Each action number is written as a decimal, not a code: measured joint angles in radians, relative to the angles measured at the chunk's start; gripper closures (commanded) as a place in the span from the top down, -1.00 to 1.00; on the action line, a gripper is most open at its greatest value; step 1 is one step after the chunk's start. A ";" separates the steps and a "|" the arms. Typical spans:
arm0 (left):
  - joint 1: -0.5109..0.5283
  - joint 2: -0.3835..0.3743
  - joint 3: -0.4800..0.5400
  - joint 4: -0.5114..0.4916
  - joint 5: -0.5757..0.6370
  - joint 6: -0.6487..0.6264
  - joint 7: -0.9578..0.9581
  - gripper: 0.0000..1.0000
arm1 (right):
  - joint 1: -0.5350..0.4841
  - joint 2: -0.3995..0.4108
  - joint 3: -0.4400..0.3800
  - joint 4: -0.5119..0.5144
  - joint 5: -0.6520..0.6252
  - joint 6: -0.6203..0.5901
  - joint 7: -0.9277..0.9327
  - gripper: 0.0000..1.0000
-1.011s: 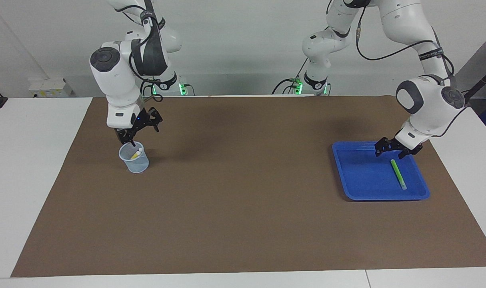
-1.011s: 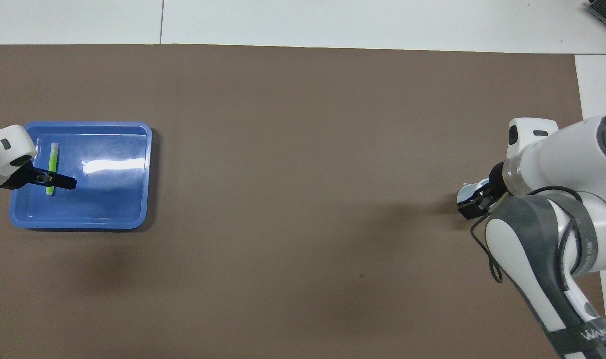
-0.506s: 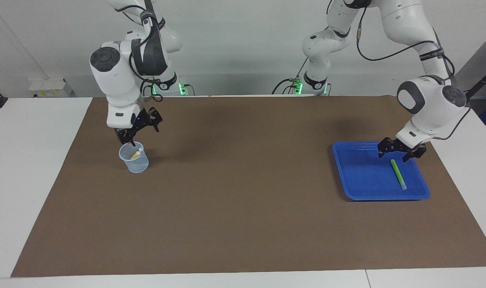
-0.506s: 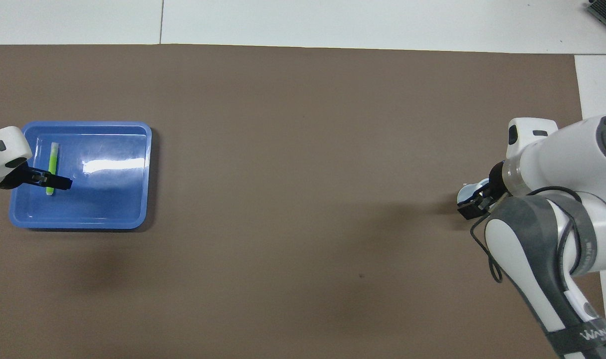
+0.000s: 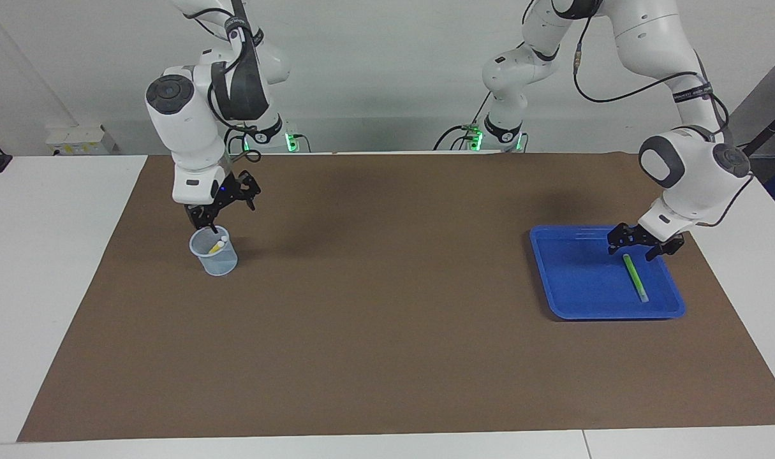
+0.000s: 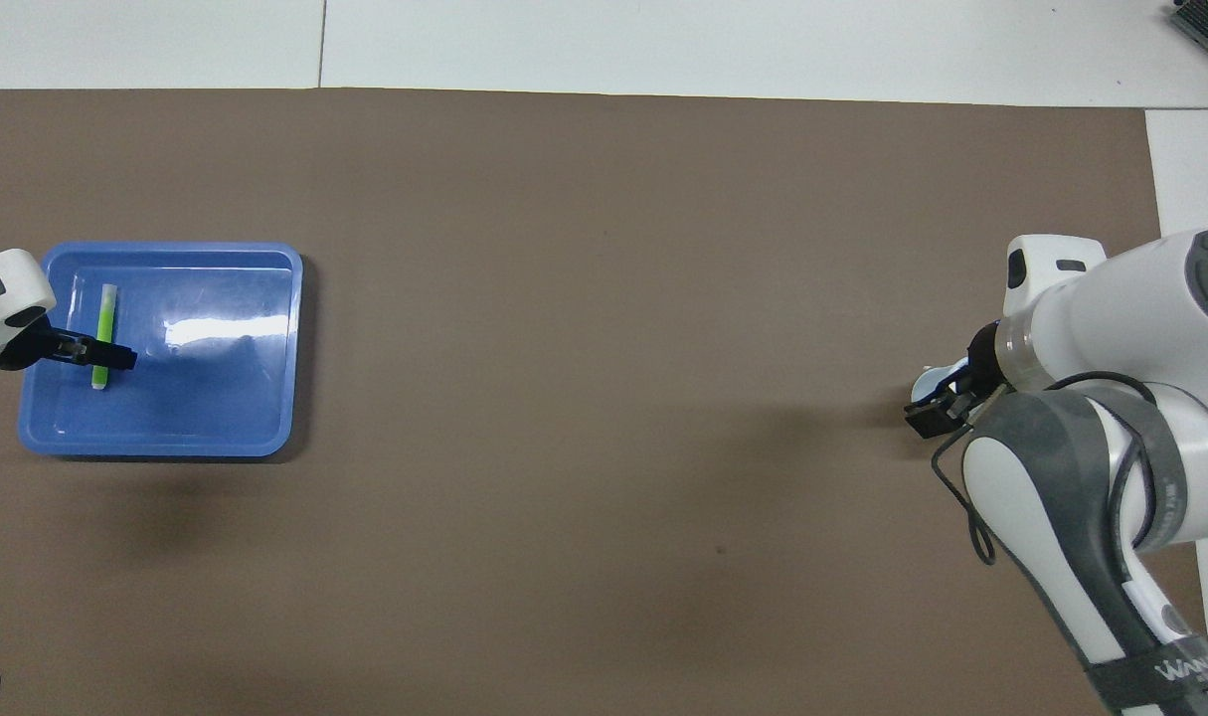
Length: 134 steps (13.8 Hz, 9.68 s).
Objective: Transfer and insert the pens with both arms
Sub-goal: 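Grasp the green pen with the left gripper in the tray, then lift the green pen with the left gripper while the right gripper approaches, then grasp the green pen tip with the right gripper beside the left gripper, then open the left gripper while the right gripper pulls the pen away, then carry the green pen with the right gripper to the white cup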
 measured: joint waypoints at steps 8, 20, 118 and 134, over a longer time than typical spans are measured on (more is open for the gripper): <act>0.005 0.043 -0.001 0.005 0.000 0.062 0.000 -0.73 | 0.000 0.000 0.001 0.000 0.001 0.000 0.000 1.00; 0.012 0.033 -0.001 -0.004 -0.033 0.064 -0.021 -1.00 | 0.001 0.000 0.020 0.001 0.002 0.000 0.000 1.00; -0.464 -0.541 -0.023 -0.191 -0.725 -0.243 -1.895 1.00 | 0.368 0.168 0.037 0.262 0.447 0.040 0.949 -1.00; -0.229 -0.574 0.000 -0.211 -0.260 -0.436 -0.602 1.00 | 0.052 0.034 0.034 0.136 -0.241 -0.178 -0.067 -1.00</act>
